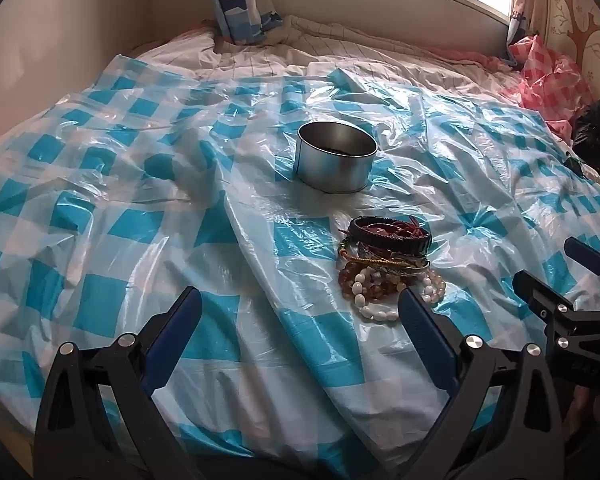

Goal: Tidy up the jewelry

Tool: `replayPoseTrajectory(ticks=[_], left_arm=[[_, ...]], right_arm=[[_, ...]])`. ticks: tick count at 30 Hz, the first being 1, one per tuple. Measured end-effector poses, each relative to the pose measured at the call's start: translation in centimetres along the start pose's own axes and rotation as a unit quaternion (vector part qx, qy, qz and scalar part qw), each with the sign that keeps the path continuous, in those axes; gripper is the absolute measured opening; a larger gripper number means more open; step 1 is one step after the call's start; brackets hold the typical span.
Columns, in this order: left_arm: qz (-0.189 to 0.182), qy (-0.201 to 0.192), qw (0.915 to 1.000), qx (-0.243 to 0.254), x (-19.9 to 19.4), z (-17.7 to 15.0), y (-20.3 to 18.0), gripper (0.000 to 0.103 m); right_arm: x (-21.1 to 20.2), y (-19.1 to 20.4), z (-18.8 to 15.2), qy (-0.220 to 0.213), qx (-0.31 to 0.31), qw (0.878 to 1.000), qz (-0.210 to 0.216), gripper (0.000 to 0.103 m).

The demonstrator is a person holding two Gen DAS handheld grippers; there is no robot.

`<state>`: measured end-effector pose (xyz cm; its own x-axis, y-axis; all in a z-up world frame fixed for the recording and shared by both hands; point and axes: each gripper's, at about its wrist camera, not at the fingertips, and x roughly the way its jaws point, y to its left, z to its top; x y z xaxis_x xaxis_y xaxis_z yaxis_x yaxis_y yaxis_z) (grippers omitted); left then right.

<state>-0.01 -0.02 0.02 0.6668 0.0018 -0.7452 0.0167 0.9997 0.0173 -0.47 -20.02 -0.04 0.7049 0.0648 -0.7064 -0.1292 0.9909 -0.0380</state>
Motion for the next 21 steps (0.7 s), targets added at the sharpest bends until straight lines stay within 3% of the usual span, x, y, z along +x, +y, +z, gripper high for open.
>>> replayPoseTrajectory(ticks=[21], left_arm=[[0.0,0.001,1.0,-0.001,-0.03,0.02,0.04,0.094]], right_arm=[[0.09,0.18,-0.01,0.001,-0.002,1.0,-0.002,0.096]])
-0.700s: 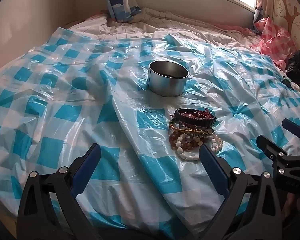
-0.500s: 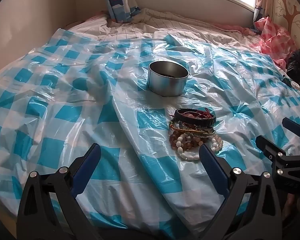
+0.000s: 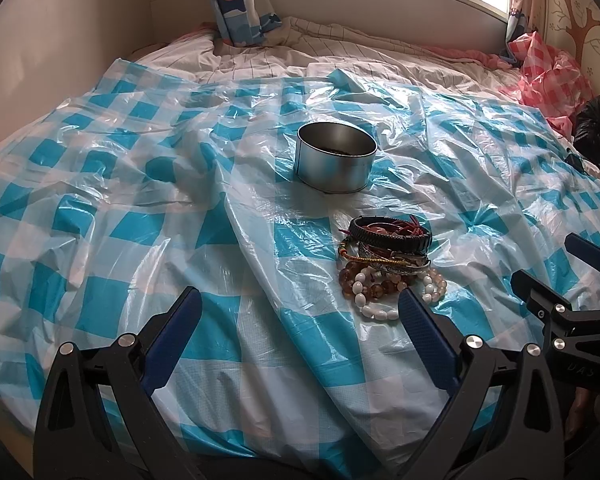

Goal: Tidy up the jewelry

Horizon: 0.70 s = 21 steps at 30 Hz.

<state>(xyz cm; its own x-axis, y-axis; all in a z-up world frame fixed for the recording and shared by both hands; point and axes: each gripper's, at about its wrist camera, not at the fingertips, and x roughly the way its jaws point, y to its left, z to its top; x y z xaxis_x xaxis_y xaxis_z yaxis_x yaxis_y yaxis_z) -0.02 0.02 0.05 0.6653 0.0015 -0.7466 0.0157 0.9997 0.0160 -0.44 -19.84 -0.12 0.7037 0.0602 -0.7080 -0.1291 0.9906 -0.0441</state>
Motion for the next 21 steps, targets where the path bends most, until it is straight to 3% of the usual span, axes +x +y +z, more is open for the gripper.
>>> replayPoseTrajectory(ticks=[21], left_arm=[[0.0,0.0,1.0,0.001,0.02,0.01,-0.09,0.095]], right_arm=[[0.09,0.1,0.0,0.001,0.0,1.0,0.0,0.096]])
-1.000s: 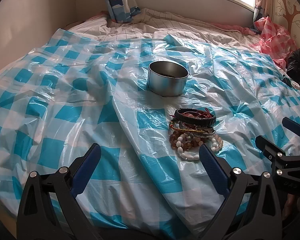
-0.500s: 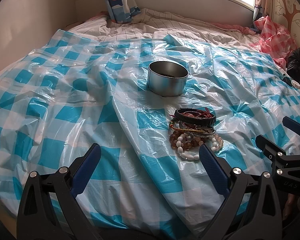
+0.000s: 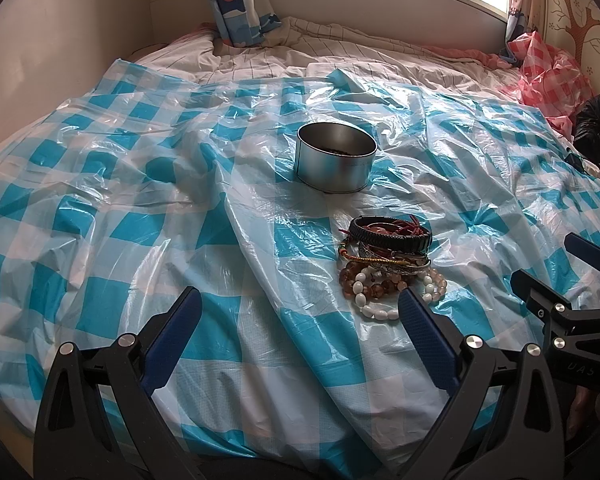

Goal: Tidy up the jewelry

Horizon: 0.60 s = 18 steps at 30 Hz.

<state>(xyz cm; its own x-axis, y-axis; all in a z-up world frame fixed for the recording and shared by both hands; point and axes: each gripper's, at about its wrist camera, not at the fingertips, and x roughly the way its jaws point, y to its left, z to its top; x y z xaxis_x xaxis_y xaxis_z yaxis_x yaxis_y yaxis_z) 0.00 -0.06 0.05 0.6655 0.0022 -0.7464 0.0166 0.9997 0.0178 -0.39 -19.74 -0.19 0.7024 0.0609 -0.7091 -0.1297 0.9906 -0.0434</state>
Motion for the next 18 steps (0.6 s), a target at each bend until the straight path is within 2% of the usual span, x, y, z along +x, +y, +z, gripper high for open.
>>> replayPoseTrajectory(ticks=[9,16,18], left_arm=[[-0.003,-0.003,1.0,0.0,-0.1,0.1,0.1,0.094],[-0.049,0.007,0.9984,-0.026,0.5,0.2,1.7,0.094],[-0.045,0.011,0.9988,-0.014,0.5,0.4,1.6,0.094]], right_arm=[[0.3,0.1,-0.2,0.002,-0.004,1.0,0.008,0.096],[0.8,-0.1,0.6,0.012,0.007,0.997,0.073,0.096],[1.2,0.3,1.1,0.015,0.004,0.997,0.08,0.096]])
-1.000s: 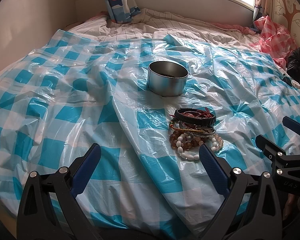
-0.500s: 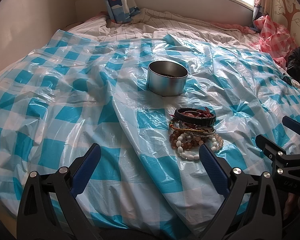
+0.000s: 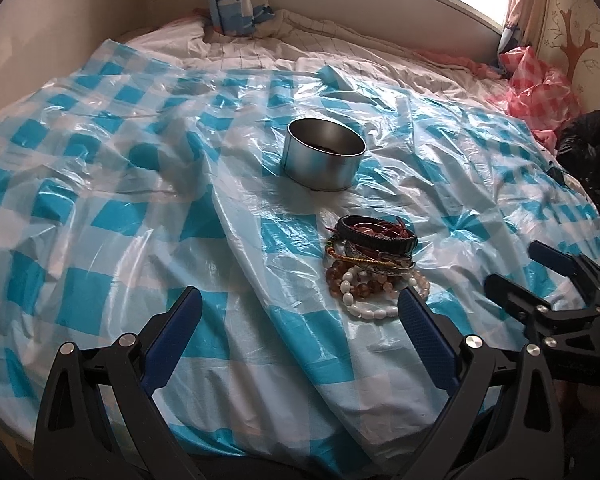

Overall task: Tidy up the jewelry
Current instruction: 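Lower the left tool onto the pile and grasp the black bangle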

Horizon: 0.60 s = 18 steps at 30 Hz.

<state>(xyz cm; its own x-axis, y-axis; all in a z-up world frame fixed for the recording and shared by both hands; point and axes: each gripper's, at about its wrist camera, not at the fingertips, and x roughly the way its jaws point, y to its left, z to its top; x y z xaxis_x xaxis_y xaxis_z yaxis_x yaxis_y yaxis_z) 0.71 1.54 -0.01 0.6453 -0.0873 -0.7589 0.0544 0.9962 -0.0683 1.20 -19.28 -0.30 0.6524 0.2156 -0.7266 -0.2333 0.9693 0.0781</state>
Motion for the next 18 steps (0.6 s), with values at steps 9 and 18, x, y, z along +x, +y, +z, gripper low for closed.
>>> replayPoseTrajectory(ticks=[9,18], left_arm=[[-0.034,-0.041,0.9984,0.017,2.1,3.3,-1.1,0.088],[-0.042,0.058,0.9974,-0.008,8.7,6.8,-1.8,0.054]], right_arm=[[2.3,0.1,1.6,-0.006,0.002,1.0,-0.006,0.096],[2.2,-2.7,1.8,-0.025,0.072,0.997,-0.02,0.096]])
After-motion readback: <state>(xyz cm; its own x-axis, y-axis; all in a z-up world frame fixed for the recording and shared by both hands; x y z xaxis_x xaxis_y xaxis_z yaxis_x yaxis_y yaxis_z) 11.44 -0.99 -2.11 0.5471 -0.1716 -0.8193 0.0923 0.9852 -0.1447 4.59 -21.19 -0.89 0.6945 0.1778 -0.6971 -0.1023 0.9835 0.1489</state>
